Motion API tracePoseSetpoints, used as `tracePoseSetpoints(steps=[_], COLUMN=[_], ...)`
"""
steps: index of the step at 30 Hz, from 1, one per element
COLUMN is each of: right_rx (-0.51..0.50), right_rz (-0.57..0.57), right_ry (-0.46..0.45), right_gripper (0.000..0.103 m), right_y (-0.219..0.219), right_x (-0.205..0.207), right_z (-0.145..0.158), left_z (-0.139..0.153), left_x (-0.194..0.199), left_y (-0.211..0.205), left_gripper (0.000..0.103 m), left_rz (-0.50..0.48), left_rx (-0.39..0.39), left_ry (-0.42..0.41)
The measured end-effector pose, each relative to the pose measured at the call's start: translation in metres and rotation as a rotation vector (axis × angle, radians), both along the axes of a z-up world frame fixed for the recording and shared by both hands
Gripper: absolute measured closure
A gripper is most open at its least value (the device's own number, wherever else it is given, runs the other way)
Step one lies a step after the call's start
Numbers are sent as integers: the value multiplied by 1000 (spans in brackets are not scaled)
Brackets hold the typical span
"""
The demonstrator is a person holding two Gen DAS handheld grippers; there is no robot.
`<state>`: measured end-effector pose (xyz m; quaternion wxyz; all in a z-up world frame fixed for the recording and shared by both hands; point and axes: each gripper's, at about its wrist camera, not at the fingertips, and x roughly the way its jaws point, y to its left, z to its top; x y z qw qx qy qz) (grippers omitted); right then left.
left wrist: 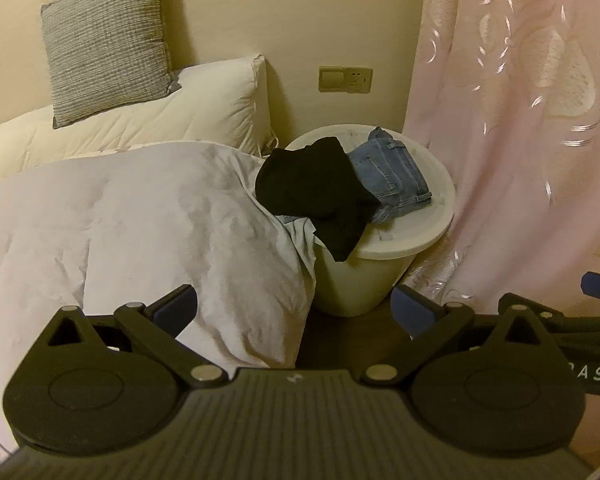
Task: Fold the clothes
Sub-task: 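Move both grippers toward the black garment on the white hamper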
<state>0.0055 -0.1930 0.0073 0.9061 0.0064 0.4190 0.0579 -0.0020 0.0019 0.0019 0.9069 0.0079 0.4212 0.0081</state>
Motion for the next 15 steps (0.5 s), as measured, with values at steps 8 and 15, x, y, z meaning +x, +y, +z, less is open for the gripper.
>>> tracePoseSetpoints(steps=[8,15], right_rx=[-4,-10], right_rz=[18,33], right_ry=[-4,-5], right_gripper=[0,0], right_y=[4,12], right_x=[0,-3], right_z=[-6,-7], left_z=[-2,-3], left_x=[-1,2], left_y=[1,-1], left_gripper=[1,1], left_rz=[8,22], left_rx=[1,4], left_ry=[4,25])
